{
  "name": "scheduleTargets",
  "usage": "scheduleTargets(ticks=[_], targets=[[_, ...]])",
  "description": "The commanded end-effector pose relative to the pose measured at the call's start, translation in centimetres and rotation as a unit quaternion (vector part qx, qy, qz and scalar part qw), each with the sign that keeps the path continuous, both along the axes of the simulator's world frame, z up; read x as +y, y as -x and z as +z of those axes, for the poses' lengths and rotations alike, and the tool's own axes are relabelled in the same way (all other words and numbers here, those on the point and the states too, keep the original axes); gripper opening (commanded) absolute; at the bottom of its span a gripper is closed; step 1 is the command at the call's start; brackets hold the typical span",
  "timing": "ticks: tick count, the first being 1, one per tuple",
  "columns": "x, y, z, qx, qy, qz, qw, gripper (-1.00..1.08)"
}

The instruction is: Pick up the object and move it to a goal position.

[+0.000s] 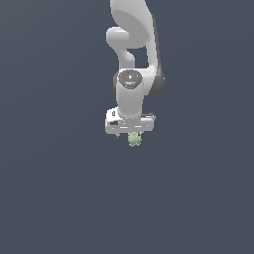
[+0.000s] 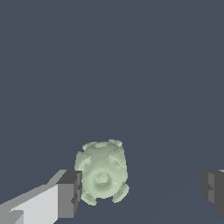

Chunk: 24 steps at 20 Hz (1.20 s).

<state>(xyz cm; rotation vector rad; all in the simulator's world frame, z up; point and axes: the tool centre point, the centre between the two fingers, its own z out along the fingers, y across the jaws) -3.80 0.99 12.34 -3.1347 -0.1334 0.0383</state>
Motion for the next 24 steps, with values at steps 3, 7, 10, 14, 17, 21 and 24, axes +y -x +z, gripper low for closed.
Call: scheduleTargets(ticks=[3, 7, 10, 14, 17, 21, 24], targets=[[1.5, 1.7, -1.7, -0.006, 0.001, 0.029, 0.9996, 1.0], [2.3, 2.8, -2.7, -0.01, 0.001, 0.047, 0.9989, 1.0], [2.8, 3.4, -3.2, -0.011, 0.001, 0.055, 0.9984, 1.0], [3.0, 3.6, -3.4, -0.012, 0.001, 0.059, 0.9982, 1.0], [2.9, 3.6, -3.5, -0.012, 0.001, 0.058, 0.9983, 1.0], [2.9, 3.6, -4.5, -0.012, 0.001, 0.058, 0.9982, 1.0], [2.9, 3.7, -6.0, -0.012, 0.001, 0.058, 0.9982, 1.0]])
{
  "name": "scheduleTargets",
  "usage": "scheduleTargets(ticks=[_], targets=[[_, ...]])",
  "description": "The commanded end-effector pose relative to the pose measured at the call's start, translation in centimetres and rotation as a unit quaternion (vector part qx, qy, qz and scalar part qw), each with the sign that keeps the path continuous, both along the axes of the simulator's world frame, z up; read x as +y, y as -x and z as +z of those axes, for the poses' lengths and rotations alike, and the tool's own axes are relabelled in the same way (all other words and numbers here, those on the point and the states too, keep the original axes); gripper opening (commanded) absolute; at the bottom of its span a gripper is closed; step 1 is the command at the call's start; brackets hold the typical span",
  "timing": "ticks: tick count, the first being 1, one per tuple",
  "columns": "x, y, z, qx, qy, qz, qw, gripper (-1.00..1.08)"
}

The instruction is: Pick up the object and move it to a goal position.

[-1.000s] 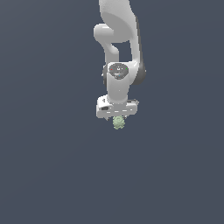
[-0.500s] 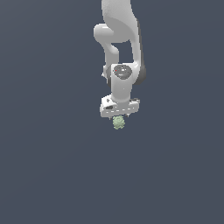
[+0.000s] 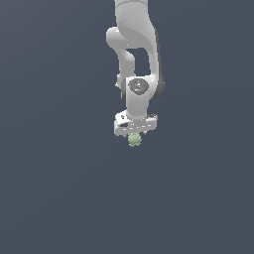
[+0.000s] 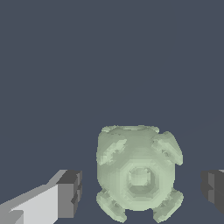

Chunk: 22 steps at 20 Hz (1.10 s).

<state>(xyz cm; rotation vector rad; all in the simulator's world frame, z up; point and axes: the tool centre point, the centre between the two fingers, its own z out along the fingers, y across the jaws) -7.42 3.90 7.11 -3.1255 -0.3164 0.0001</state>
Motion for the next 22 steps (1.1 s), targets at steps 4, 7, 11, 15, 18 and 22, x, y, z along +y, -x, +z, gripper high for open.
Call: scheduleTargets(ticks=[4, 7, 11, 15, 18, 22], targets=[[0.0, 0.1, -2.5, 0.0, 0.0, 0.001, 1.0, 1.0], [0.0, 0.1, -3.1, 0.0, 0.0, 0.001, 1.0, 1.0], [0.0, 0.1, -3.2, 0.0, 0.0, 0.001, 1.0, -1.0], [0.0, 0.1, -3.2, 0.0, 0.0, 0.001, 1.0, -1.0], [0.0, 0.1, -3.2, 0.0, 0.0, 0.001, 1.0, -1.0], [0.0, 0.0, -3.0, -0.001, 0.0, 0.001, 1.0, -1.0]])
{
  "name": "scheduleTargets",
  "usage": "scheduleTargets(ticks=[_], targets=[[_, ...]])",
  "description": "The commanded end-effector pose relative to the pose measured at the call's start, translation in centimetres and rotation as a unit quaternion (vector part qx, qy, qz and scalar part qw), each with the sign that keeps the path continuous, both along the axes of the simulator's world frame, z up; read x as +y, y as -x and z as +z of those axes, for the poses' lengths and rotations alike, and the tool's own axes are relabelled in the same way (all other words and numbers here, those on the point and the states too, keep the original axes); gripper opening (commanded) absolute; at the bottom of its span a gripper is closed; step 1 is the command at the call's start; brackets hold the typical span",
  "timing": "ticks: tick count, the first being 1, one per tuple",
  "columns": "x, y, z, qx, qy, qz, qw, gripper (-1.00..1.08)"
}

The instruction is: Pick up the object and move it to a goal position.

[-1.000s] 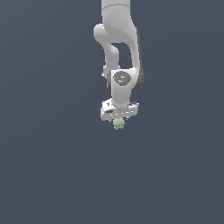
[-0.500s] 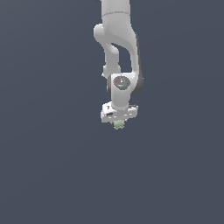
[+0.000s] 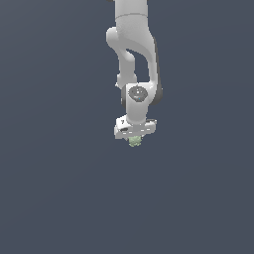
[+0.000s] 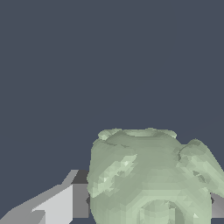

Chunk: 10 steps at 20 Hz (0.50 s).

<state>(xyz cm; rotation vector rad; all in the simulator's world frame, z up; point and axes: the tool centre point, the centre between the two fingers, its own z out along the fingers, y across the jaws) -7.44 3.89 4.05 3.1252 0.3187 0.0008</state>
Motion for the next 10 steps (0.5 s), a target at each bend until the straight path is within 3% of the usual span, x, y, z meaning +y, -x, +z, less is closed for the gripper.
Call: scheduleTargets(ticks=[1, 10], targets=[[-0.1, -0.2, 0.1, 0.0, 0.0, 0.0, 1.0, -1.0], [-1.5, -2.8, 1.2, 0.0, 0.0, 0.0, 1.0, -1.0]])
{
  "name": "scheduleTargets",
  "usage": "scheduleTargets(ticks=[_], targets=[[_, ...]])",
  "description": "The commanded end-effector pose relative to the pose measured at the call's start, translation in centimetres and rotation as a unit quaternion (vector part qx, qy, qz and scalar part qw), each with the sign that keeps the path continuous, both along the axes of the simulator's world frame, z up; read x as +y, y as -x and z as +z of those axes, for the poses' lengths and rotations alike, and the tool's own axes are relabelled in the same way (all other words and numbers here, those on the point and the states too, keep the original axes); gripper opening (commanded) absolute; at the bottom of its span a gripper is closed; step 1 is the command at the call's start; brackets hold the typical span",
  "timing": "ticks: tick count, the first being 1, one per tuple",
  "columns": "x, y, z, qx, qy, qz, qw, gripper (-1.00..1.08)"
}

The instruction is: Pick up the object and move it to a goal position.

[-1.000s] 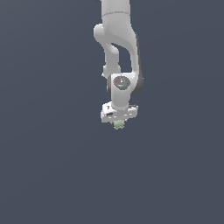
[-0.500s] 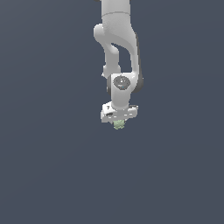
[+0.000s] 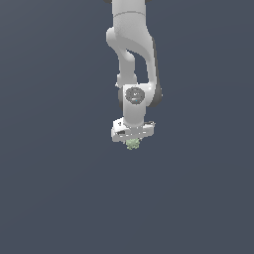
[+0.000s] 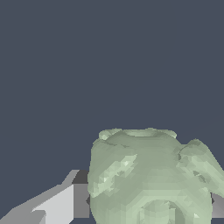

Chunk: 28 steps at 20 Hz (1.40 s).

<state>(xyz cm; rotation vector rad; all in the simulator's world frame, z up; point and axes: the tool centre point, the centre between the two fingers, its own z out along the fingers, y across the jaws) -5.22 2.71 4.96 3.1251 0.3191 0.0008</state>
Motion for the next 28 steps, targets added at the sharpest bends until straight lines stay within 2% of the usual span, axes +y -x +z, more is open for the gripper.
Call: scheduleTargets(ticks=[1, 19, 28], targets=[[-0.6, -1.1, 0.5, 0.0, 0.0, 0.0, 1.0, -1.0], [-6.1, -11.6, 4.6, 0.0, 0.0, 0.0, 1.0, -1.0], [-7.9, -15.4, 6.0, 0.0, 0.0, 0.0, 1.0, -1.0]])
